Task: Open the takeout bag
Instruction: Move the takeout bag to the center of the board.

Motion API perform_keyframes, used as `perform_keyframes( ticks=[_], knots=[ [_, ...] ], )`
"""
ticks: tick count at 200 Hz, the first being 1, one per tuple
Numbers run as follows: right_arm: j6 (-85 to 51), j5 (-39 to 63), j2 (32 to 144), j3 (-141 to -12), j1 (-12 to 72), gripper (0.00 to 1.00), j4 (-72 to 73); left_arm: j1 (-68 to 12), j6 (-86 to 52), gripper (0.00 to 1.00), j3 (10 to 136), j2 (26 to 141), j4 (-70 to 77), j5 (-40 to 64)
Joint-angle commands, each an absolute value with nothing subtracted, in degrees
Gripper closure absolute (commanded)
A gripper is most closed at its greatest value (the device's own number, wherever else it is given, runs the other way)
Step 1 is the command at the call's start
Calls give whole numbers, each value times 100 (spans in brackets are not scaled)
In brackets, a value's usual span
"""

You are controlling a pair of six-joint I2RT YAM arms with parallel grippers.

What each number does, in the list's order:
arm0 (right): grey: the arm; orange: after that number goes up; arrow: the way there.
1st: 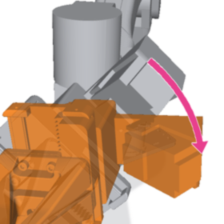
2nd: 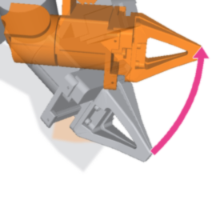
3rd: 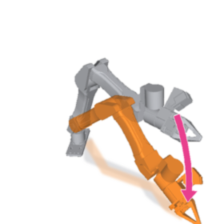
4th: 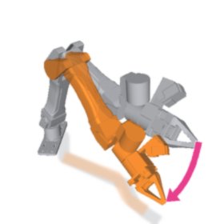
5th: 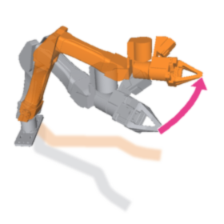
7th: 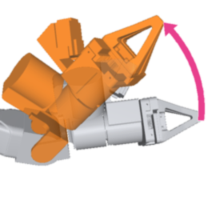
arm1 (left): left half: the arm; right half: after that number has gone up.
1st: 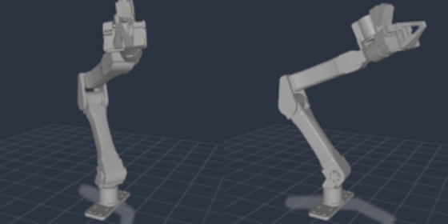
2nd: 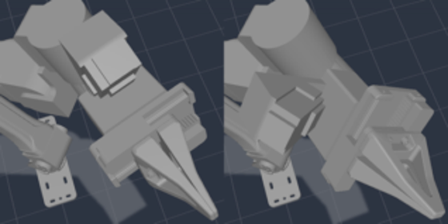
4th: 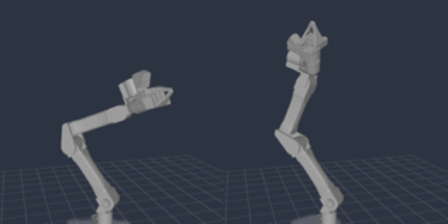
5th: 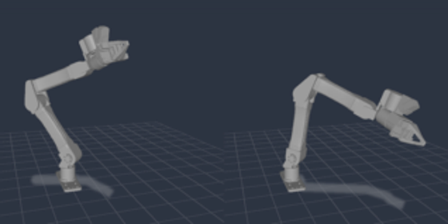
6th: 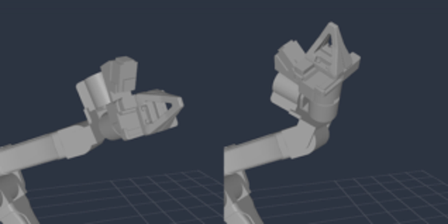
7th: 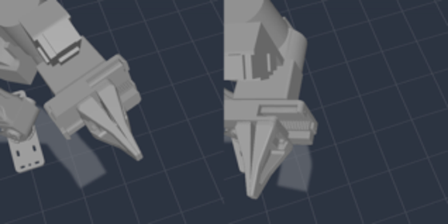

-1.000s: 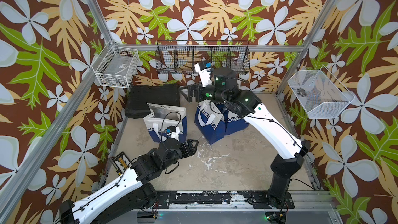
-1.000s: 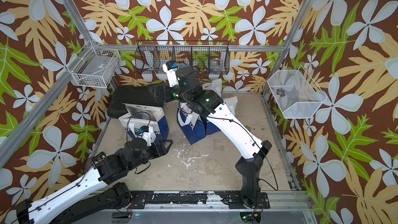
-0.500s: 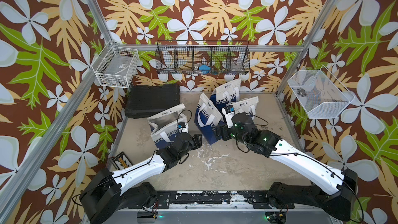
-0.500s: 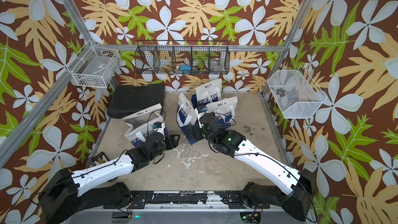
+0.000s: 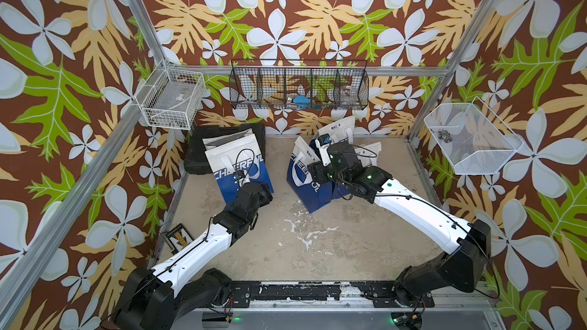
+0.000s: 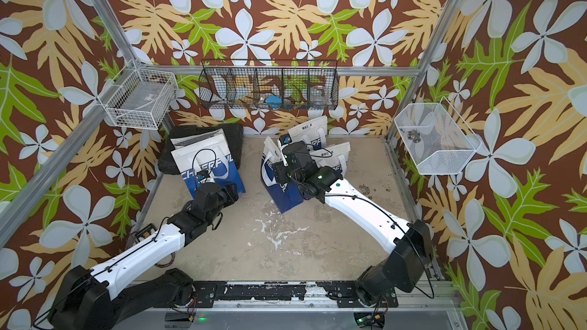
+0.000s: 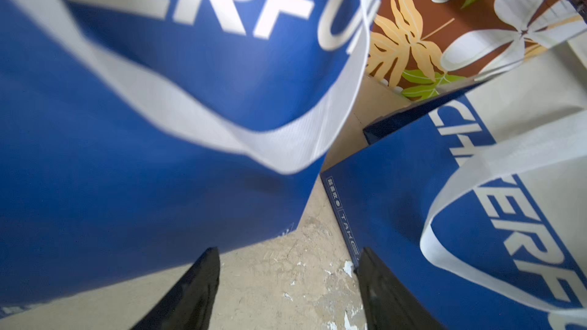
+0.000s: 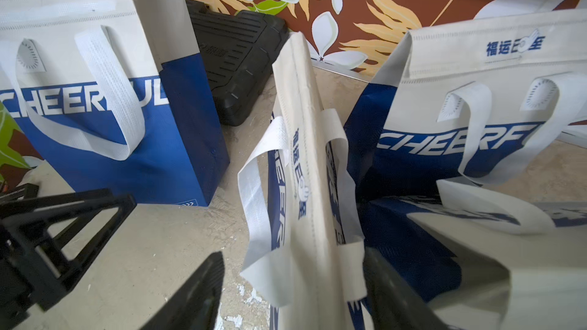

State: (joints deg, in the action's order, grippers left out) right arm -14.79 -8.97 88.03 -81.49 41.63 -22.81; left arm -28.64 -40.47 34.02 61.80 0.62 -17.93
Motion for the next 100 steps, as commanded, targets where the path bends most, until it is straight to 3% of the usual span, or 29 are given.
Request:
perform_keyframes(
  ticks=[1,37,61,100],
  knots=[
    [-1301,-966,8928,-8238,4172,48,-2508,-2848,-4098,29,3124,6099,204,-1261],
    [-1409,-912,8647,-7921,4176,84,-2492,-3326,-4491,29,2494,6134,889,-1057],
    [-1500,-805,8302,-7727,4183,100,-2487,-3497,-4649,30,2383,6310,1165,-1079],
    [-1596,-599,7659,-7525,4368,100,-2713,-3493,-4653,31,2565,5985,992,-1055]
  ],
)
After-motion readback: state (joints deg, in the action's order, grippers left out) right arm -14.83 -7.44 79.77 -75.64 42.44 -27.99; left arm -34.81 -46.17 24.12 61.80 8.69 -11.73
